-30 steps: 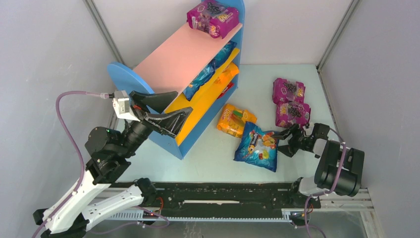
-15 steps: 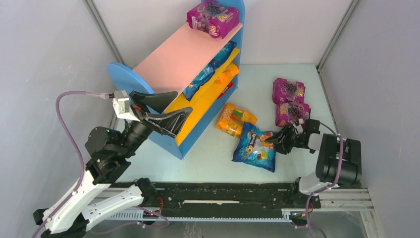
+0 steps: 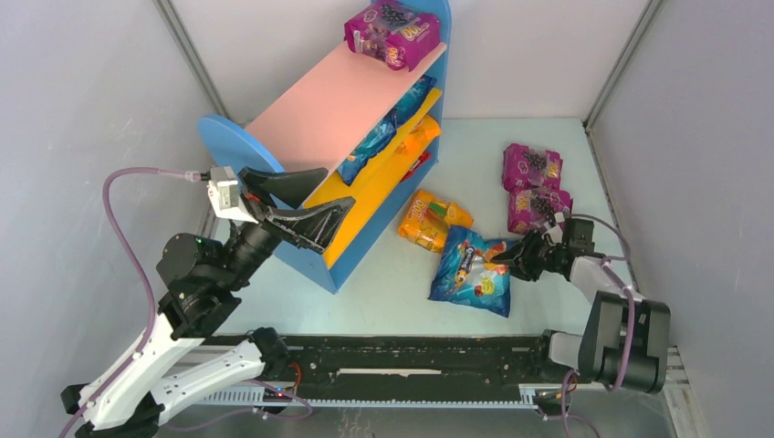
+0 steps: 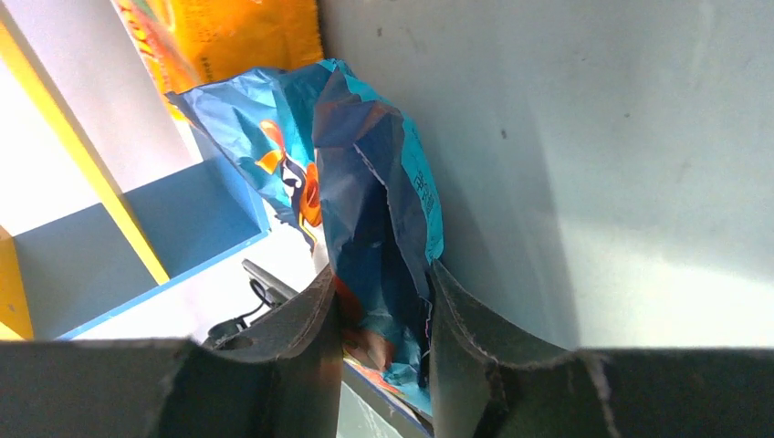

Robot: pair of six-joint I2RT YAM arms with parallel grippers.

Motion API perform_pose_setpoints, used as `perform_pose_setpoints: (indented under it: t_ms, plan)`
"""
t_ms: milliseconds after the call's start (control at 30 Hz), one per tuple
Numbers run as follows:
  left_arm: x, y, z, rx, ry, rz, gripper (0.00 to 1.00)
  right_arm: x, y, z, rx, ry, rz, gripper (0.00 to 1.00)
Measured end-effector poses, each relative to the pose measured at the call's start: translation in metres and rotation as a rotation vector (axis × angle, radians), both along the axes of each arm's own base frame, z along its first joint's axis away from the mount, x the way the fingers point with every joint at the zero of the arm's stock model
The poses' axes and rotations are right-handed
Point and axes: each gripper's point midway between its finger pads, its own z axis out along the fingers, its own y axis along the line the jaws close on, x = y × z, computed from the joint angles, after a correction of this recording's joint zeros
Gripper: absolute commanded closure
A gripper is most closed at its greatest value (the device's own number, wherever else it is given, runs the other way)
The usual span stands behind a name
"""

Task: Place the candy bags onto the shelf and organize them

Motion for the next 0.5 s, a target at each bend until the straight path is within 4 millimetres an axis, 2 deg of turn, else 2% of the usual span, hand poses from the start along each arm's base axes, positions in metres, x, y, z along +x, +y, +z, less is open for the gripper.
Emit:
perform_pose_setpoints:
  t_ms: [200,500]
  plan:
    - [0.000,0.000,0.000,0.000,0.000,0.000,0.00,-0.002,0.002,0.026,-0.003,-0.069,-0.022,1.00]
    - [-0.001,0.002,0.001,-0.004,-0.002,0.003,0.00,-0.008,0.007,0.062,0.050,-0.126,-0.104,1.00]
